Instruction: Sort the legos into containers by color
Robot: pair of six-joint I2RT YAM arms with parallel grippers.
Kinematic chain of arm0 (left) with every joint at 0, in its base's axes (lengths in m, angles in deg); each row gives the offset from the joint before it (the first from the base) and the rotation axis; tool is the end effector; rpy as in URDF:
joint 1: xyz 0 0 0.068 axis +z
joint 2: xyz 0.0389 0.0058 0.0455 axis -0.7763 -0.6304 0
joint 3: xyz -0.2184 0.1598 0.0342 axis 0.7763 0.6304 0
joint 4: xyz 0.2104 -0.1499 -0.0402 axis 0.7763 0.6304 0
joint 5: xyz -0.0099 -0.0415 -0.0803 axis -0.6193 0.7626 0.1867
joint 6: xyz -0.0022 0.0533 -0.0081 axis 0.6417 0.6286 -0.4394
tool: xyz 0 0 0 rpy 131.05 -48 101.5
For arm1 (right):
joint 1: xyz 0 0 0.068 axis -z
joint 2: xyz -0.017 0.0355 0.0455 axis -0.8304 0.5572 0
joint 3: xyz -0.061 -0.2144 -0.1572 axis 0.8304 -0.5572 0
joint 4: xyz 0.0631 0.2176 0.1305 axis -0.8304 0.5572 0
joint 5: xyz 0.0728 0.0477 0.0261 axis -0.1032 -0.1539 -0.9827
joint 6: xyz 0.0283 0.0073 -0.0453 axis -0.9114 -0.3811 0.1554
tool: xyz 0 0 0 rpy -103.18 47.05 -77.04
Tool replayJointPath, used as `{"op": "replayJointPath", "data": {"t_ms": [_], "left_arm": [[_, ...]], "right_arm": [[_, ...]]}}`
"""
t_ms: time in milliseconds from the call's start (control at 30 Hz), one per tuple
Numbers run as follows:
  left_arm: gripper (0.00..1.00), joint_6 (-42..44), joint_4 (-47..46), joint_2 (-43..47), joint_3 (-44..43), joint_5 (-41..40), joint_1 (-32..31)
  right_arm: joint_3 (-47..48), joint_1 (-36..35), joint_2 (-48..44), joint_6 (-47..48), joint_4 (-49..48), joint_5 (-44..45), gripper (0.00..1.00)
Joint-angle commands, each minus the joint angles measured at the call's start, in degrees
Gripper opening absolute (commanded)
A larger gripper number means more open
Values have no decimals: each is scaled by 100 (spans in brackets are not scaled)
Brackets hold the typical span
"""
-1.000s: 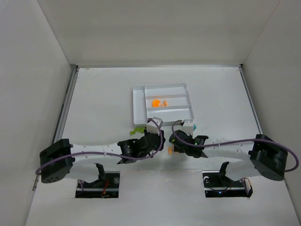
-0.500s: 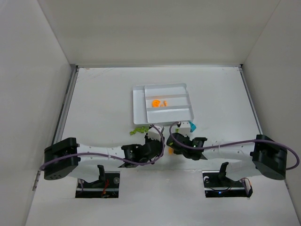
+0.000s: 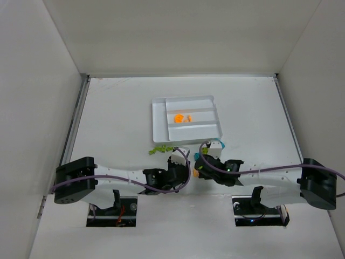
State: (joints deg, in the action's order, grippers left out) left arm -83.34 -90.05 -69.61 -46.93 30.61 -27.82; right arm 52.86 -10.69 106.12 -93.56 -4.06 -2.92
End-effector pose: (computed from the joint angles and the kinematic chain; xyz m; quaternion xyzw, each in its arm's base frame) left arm 0.0701 -0.2531 0.1804 0.1573 0.8405 -0.2628 0.4469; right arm 0.1007 0.1899 0.1753 -0.0108 0.9350 0.1041 0.3389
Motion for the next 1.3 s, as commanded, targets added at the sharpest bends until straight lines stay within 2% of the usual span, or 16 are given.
{"op": "replayJointPath", "data": {"t_ms": [0,167,533,567,700,800,1033,1267], "left_arm": [[37,-198,-157,24,-46,-172,-5],[37,-242,-262,-151,-37,-93,12],[38,-382,-421,-152,121,-84,12],[38,-400,-421,-126,155,-84,12],[41,-461,-429,-55,235,-84,-5],[44,-540,-456,-38,279,-67,-14],[48,-444,-631,-204,112,-6,-154],[46,-268,-693,-740,-353,65,-216]], "right_arm": [[-12,-19,215,-34,-185,-71,46],[15,-28,400,10,-414,-106,50],[138,122,840,142,-546,-53,48],[138,122,840,133,-546,-36,46],[111,139,805,107,-529,25,27],[24,131,560,2,-415,122,21],[-240,200,-635,-148,7,263,20],[110,1061,-1207,878,-370,237,21]]}}
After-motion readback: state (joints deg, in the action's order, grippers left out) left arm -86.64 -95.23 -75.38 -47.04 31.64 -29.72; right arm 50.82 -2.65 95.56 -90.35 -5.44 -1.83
